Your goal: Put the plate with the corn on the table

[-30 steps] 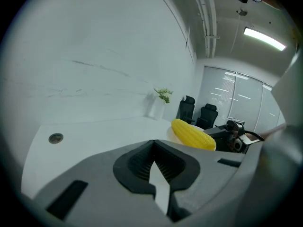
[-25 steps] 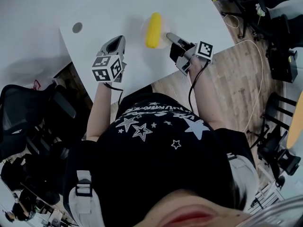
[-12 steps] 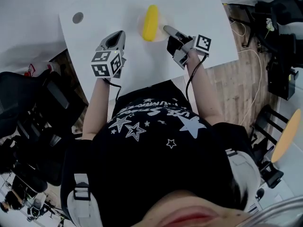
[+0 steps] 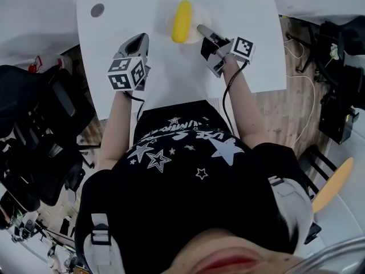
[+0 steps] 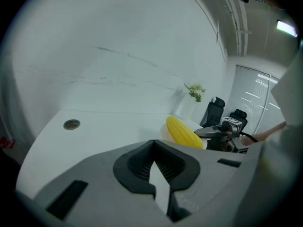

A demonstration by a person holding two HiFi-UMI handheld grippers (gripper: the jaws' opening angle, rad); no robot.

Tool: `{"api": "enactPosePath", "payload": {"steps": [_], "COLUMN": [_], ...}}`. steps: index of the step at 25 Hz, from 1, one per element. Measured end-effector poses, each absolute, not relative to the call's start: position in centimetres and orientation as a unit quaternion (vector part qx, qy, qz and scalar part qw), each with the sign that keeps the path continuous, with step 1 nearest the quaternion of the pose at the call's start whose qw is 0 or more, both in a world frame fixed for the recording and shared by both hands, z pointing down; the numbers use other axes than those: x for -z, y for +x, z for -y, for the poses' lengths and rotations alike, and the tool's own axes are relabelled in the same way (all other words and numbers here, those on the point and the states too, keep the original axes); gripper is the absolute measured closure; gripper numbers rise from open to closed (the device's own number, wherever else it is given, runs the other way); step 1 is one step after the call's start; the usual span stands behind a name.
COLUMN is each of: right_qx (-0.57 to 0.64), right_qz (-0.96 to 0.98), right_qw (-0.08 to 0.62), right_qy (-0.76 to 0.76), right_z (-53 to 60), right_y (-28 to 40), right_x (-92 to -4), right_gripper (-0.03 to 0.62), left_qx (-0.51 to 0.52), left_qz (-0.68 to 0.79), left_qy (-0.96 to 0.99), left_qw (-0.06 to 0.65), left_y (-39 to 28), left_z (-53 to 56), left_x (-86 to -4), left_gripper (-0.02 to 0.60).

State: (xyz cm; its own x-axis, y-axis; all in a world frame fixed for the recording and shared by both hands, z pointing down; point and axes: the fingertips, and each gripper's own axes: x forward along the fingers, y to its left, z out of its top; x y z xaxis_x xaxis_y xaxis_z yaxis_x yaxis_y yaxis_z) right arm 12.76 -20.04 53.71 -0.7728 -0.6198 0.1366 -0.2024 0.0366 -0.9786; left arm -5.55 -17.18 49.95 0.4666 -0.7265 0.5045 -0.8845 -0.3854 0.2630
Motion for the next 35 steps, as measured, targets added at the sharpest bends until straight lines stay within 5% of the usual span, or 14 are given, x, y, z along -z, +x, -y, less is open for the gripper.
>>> {"api": "enactPosePath", "payload": {"steps": [35], "right_qx": [0.669], "right_qz": [-0.653], "right_qw": [0.132], "right_qy": [-0.33], "right_z": [25.6], "right_y": [13.4], "right_x": [-59.2], "right_gripper": [0.553], "left_qx": [-0.165], "left_qz": [0.489], "left_qy": [0.805], "left_qw": [0.293], "left_y": [-4.5], "left_z": [22.0], "left_x": [-53.7], "left_gripper": [0.575]}}
